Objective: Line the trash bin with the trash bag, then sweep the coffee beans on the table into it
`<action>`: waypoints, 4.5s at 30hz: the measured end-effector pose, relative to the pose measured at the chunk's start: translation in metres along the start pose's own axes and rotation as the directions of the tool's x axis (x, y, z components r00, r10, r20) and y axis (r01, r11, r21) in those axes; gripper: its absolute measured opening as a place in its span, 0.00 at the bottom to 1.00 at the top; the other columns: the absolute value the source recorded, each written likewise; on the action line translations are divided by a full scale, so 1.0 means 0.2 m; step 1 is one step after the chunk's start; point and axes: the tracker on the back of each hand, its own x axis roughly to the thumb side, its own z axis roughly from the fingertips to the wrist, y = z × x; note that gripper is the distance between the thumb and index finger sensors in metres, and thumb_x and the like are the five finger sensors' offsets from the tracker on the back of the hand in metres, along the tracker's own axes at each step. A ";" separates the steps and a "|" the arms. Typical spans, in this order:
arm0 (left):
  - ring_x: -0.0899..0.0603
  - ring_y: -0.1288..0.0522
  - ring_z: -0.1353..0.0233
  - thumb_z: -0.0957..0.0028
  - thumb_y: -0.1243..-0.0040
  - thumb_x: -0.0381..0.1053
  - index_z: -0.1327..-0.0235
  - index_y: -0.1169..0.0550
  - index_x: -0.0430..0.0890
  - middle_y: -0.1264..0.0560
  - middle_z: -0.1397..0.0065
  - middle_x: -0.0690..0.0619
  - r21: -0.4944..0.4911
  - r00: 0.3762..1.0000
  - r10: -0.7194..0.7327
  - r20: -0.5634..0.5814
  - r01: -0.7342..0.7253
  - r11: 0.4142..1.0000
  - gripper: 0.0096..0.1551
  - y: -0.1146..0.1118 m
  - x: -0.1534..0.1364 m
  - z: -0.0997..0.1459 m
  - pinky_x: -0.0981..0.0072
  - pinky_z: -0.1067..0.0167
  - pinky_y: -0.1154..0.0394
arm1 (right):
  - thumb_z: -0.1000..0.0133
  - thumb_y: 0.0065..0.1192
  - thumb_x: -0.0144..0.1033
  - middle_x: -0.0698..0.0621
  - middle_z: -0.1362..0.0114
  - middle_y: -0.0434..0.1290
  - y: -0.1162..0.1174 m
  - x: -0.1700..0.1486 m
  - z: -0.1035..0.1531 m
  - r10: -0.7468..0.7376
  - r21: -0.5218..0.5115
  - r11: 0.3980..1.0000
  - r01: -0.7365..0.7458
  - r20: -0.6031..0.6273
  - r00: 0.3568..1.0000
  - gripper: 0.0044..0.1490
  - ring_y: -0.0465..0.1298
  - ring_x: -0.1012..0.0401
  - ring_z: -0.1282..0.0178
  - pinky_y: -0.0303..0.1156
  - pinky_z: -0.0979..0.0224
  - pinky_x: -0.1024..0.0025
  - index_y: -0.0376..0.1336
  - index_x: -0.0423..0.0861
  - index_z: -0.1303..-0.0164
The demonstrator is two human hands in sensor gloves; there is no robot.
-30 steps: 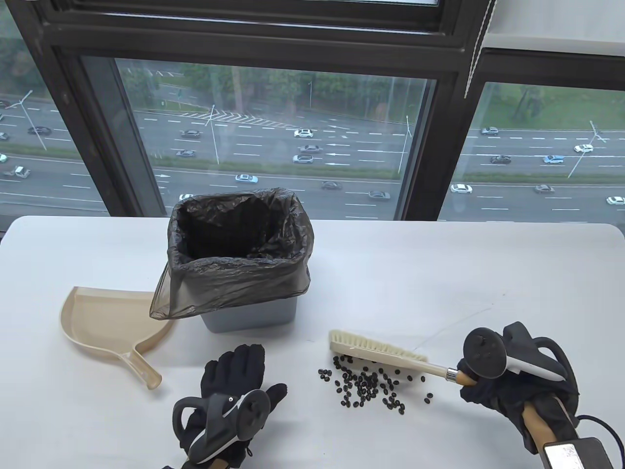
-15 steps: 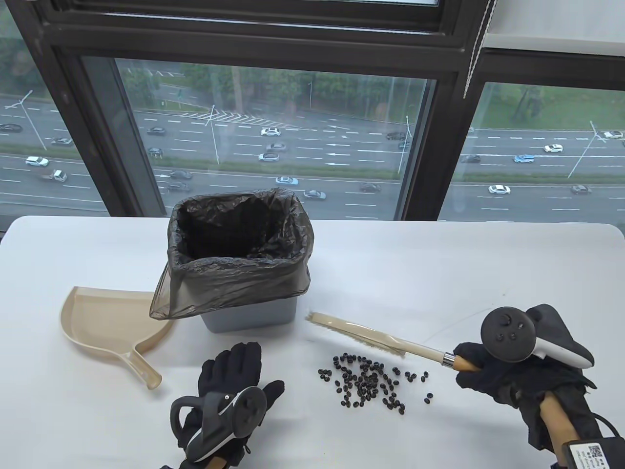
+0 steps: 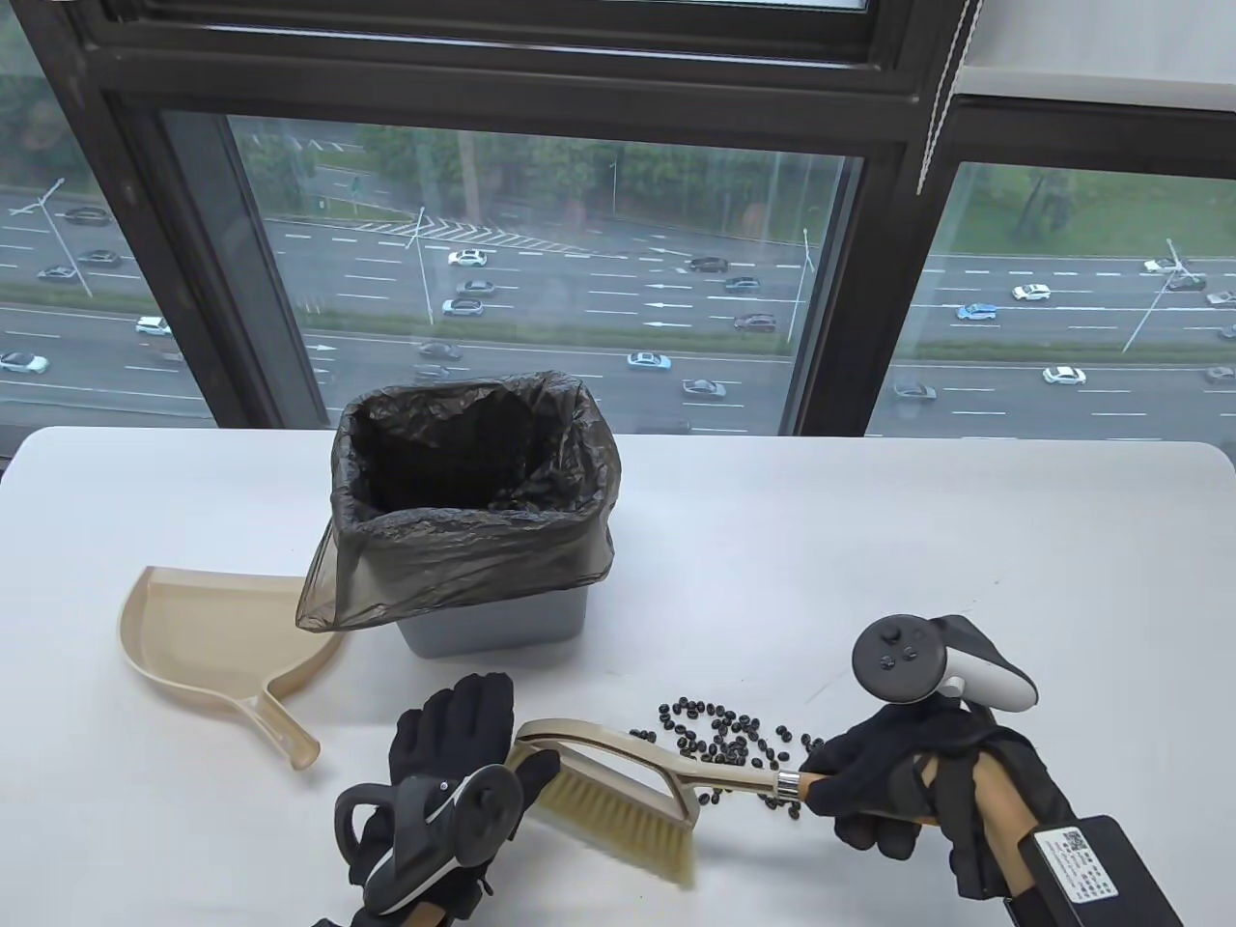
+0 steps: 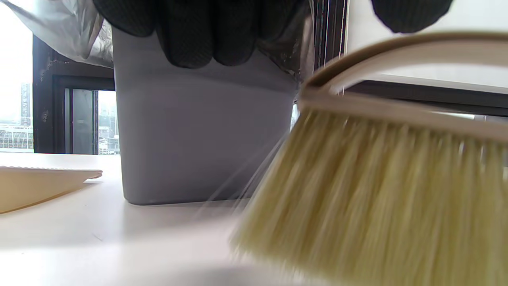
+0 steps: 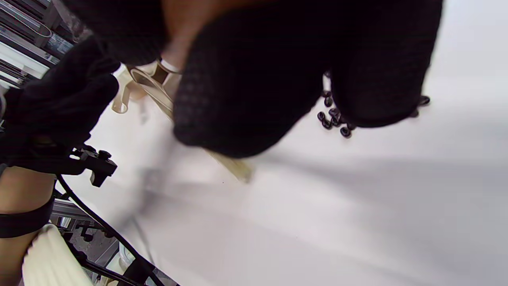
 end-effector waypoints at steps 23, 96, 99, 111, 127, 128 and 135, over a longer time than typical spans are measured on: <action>0.32 0.31 0.19 0.44 0.56 0.77 0.16 0.41 0.49 0.35 0.14 0.43 -0.008 1.000 -0.010 0.011 0.010 1.000 0.50 0.00 0.01 0.00 0.36 0.26 0.37 | 0.52 0.66 0.52 0.51 0.55 0.88 -0.13 -0.51 0.33 -0.151 -0.194 0.978 0.075 -0.420 0.895 0.38 0.89 0.56 0.70 0.81 0.48 0.49 0.70 0.46 0.33; 0.35 0.28 0.21 0.45 0.55 0.76 0.18 0.38 0.50 0.32 0.16 0.46 0.045 0.998 -0.023 0.054 0.021 0.999 0.47 0.00 0.06 0.01 0.38 0.27 0.36 | 0.57 0.70 0.58 0.55 0.58 0.84 -0.19 -0.18 0.57 0.423 -0.468 0.593 -0.656 -0.512 0.748 0.35 0.84 0.56 0.68 0.73 0.37 0.48 0.72 0.50 0.44; 0.35 0.28 0.21 0.45 0.55 0.76 0.18 0.38 0.50 0.32 0.16 0.45 0.044 0.998 -0.024 0.057 0.021 0.999 0.47 0.00 0.06 0.01 0.38 0.27 0.36 | 0.57 0.69 0.60 0.56 0.60 0.85 -0.22 -0.15 0.61 0.348 -0.456 0.713 -0.532 -0.429 0.834 0.36 0.84 0.58 0.70 0.75 0.40 0.49 0.73 0.50 0.44; 0.35 0.28 0.21 0.45 0.55 0.76 0.18 0.38 0.50 0.32 0.16 0.45 0.071 0.998 -0.012 0.067 0.007 0.997 0.47 0.03 0.06 0.01 0.38 0.27 0.36 | 0.63 0.72 0.64 0.62 0.67 0.89 -0.15 -0.14 0.35 0.278 -0.046 0.949 -0.313 -0.351 0.894 0.36 0.88 0.63 0.77 0.82 0.46 0.53 0.79 0.53 0.51; 0.35 0.28 0.21 0.45 0.55 0.76 0.18 0.38 0.50 0.32 0.16 0.45 0.083 0.997 0.005 0.075 -0.012 0.997 0.47 0.04 0.05 0.02 0.38 0.27 0.36 | 0.54 0.76 0.40 0.54 0.46 0.80 -0.30 -0.26 0.24 0.443 0.052 0.821 -0.568 -0.686 0.577 0.28 0.81 0.51 0.47 0.59 0.24 0.39 0.68 0.56 0.43; 0.35 0.28 0.21 0.45 0.55 0.76 0.18 0.38 0.50 0.32 0.16 0.45 0.081 0.997 0.005 0.073 -0.011 0.997 0.47 0.04 0.05 0.02 0.38 0.27 0.36 | 0.53 0.75 0.40 0.54 0.45 0.79 -0.31 -0.25 0.22 0.455 0.047 0.808 -0.587 -0.684 0.570 0.28 0.80 0.51 0.45 0.58 0.23 0.39 0.68 0.57 0.43; 0.35 0.28 0.21 0.45 0.55 0.76 0.18 0.38 0.50 0.32 0.16 0.46 0.084 0.998 0.013 0.063 -0.018 0.996 0.47 0.04 0.04 0.02 0.38 0.27 0.36 | 0.53 0.75 0.38 0.56 0.45 0.78 -0.39 -0.19 0.13 0.533 0.004 0.706 -0.709 -0.661 0.527 0.26 0.78 0.52 0.43 0.59 0.24 0.42 0.67 0.58 0.45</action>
